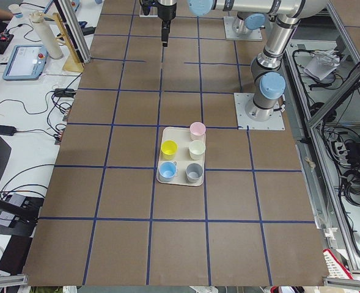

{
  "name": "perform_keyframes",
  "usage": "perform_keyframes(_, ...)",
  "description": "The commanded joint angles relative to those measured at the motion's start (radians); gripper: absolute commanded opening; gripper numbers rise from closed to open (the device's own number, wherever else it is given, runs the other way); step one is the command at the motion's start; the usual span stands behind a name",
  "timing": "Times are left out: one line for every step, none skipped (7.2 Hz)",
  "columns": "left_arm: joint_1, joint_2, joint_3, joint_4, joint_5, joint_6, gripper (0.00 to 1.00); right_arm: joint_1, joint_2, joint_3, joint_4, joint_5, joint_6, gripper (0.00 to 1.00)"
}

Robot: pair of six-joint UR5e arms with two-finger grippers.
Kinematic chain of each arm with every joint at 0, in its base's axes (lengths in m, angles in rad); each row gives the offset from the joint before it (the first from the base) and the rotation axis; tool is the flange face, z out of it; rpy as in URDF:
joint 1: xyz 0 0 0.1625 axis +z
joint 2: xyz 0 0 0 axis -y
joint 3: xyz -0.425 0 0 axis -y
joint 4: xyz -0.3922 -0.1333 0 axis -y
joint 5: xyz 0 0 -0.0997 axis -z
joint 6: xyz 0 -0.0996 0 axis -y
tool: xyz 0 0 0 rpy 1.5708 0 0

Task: Transfer IKEA cup to right arm and place on rack

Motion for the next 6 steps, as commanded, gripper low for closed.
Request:
perform_keyframes(0.000,0.000,-0.001,0.000,0.000,0.001,1.00,-0.003,0.002,-0.003,-0.009,-0.001,-0.015,1.00)
perform_keyframes(0.000,0.000,-0.001,0.000,0.000,0.001,1.00,-0.003,0.002,-0.003,-0.008,-0.002,-0.013,1.00)
perform_keyframes(0.000,0.000,0.001,0.000,0.002,0.001,1.00,-0.003,-0.004,-0.001,-0.006,0.007,-0.013,1.00)
perform_keyframes(0.000,-0.002,0.001,0.000,0.000,0.001,1.00,-0.003,-0.006,-0.001,0.000,-0.002,-0.025,1.00)
perform_keyframes(0.000,0.000,0.002,0.000,0.000,0.001,1.00,-0.003,-0.009,-0.001,0.000,-0.001,-0.015,1.00)
perform_keyframes(0.000,0.009,0.011,0.000,0.000,0.001,1.00,-0.003,-0.009,0.000,-0.003,0.004,-0.012,1.00)
